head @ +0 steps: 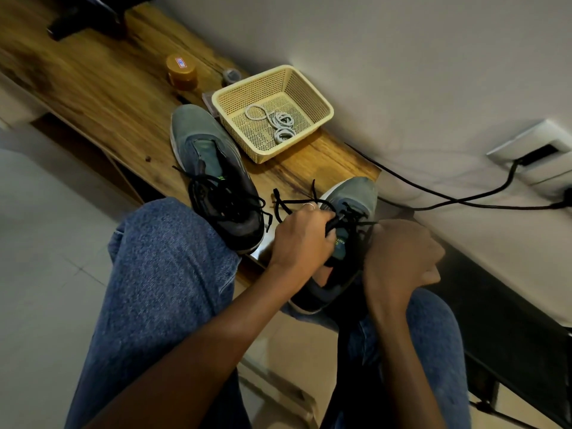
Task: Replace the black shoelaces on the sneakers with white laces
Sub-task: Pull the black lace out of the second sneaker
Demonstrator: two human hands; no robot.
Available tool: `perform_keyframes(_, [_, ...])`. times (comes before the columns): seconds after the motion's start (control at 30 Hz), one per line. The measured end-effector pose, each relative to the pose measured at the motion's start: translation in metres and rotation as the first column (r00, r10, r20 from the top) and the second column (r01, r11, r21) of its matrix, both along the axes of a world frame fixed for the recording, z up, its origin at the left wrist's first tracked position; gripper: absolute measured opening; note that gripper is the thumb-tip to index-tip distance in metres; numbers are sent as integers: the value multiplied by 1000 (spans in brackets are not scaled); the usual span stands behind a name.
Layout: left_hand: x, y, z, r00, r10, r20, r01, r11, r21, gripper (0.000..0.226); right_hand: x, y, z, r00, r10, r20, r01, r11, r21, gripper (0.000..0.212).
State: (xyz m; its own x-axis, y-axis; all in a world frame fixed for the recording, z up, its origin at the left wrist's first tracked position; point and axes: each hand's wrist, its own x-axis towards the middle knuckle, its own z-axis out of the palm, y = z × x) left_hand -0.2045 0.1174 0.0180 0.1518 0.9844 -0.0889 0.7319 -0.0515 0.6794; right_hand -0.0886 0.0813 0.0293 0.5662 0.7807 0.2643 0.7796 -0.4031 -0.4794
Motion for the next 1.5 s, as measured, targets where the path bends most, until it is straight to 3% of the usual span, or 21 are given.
perform_keyframes(0.1, [1,0,-1,1000,6,4,-6,1000,1,40,0,3,5,991,134,20,-130,980,-148,26])
perform_keyframes(0.2, [1,1,-3,1000,2,-3,-2,1000,8,37,-5,8,4,956,282,78,-250,927,-279,24])
perform_keyframes(0.3, [1,2,-4,1000,8,17,-8,1000,5,33,-7,12,-5,940,322,111,-265,896,-357,20])
perform_keyframes(0.37, [1,2,-5,1000,8,18,-9,1000,8,32,-6,11,-9,943,318,97,-279,916,-287,15])
perform_keyframes(0.47, [0,2,-5,999,16,37,-16,1000,-7,35,-2,3,-8,973,221,68,-218,975,-44,11])
perform_keyframes(0.53, [-1,3,-5,998,31,60,-30,999,-10,35,0,-3,-2,991,101,-90,-88,987,134,11])
perform_keyframes(0.6, [-2,3,-5,997,35,70,-34,999,-13,35,3,-5,3,978,41,-202,2,979,206,13])
perform_keyframes(0.73, [-1,2,-5,998,38,55,-38,999,-3,35,7,-4,10,987,49,-154,-40,998,56,17])
perform_keyframes(0.8, [0,2,-4,998,37,49,-37,999,2,36,6,-1,11,991,110,-77,-114,992,-52,26])
perform_keyframes(0.97, [0,2,-3,998,25,58,-25,1000,5,35,-6,5,-3,953,293,81,-264,929,-259,21])
perform_keyframes(1.17, [0,1,-4,998,14,55,-14,1000,3,34,-4,10,-14,961,240,134,-221,965,-140,9])
perform_keyframes(1.27, [0,2,-5,998,7,65,-7,1000,3,31,4,7,-9,999,-13,52,12,1000,25,9])
perform_keyframes(1.37, [0,2,-5,997,13,70,-13,1000,3,31,9,3,-4,982,-176,-76,179,983,38,13])
perform_keyframes(1.5, [0,2,-6,997,31,68,-32,999,21,29,2,2,-4,997,38,-67,-44,995,-93,16])
